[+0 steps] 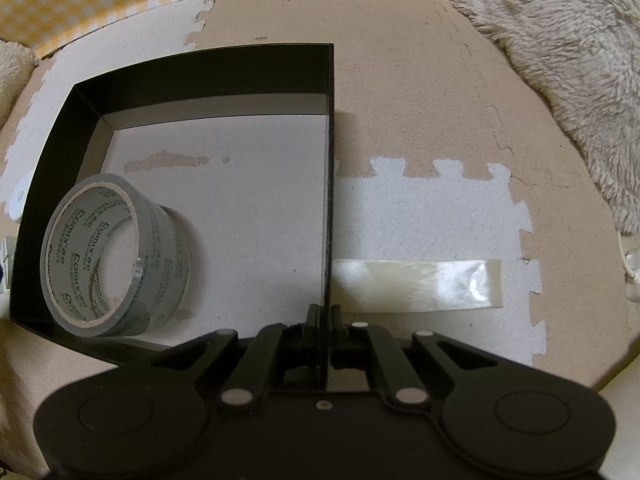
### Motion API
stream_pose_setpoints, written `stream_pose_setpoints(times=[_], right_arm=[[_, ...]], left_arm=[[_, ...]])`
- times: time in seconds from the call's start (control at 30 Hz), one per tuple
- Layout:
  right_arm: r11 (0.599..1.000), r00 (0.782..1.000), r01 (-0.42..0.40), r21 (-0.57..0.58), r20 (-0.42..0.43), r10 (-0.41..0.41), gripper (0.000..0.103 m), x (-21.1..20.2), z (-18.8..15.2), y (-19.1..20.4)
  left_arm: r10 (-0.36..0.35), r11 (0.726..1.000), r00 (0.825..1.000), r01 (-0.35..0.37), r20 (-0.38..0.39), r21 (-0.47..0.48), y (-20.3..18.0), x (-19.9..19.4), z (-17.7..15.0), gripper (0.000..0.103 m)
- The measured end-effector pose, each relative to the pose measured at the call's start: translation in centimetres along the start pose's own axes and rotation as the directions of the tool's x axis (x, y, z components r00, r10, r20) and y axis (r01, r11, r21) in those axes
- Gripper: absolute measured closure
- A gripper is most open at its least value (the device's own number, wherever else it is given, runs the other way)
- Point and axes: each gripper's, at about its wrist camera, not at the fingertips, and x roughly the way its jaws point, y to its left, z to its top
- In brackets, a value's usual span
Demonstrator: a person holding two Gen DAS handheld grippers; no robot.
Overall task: Organize rigid objects
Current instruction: 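Move the left gripper to the white strap tool and grasp it, then carry the white strap tool into the black box and release it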
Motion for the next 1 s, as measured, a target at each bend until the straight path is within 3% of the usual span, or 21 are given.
stream_pose_setpoints(times=[0.13, 0.2, 0.5, 0.7, 0.83, 1.0], right_arm=[[1.000, 1.000, 0.002, -0.002, 0.000, -0.002, 0.099, 0.0, 0.0, 0.0], [1.000, 1.000, 0.004, -0.003, 0.000, -0.004, 0.099, 0.0, 0.0, 0.1], [1.000, 1.000, 0.004, -0.003, 0.000, -0.004, 0.099, 0.0, 0.0, 0.2], [1.000, 1.000, 0.004, -0.004, 0.000, -0.004, 0.099, 0.1, 0.0, 0.2], [1.000, 1.000, 0.006, -0.006, -0.002, -0.006, 0.099, 0.0, 0.1, 0.3], [1.000, 1.000, 0.006, -0.006, -0.002, -0.006, 0.099, 0.0, 0.0, 0.3]], left_arm=[[0.051, 0.998, 0.998, -0.052, 0.034, 0.030, -0.4, 0.7, 0.2, 0.027], [0.058, 0.998, 0.998, -0.059, 0.035, 0.035, -0.3, 1.0, 0.2, 0.039], [0.053, 0.997, 0.995, -0.058, 0.084, 0.059, -0.4, -0.2, 0.3, 0.040], [-0.006, 0.994, 0.986, -0.011, 0.164, 0.107, -2.1, -2.5, 0.4, 0.040], [-0.114, 0.986, 0.977, 0.090, 0.182, 0.140, -3.9, -4.1, 0.2, 0.040], [-0.242, 0.957, 0.954, 0.205, 0.174, 0.204, -7.4, -5.2, 0.0, 0.040]])
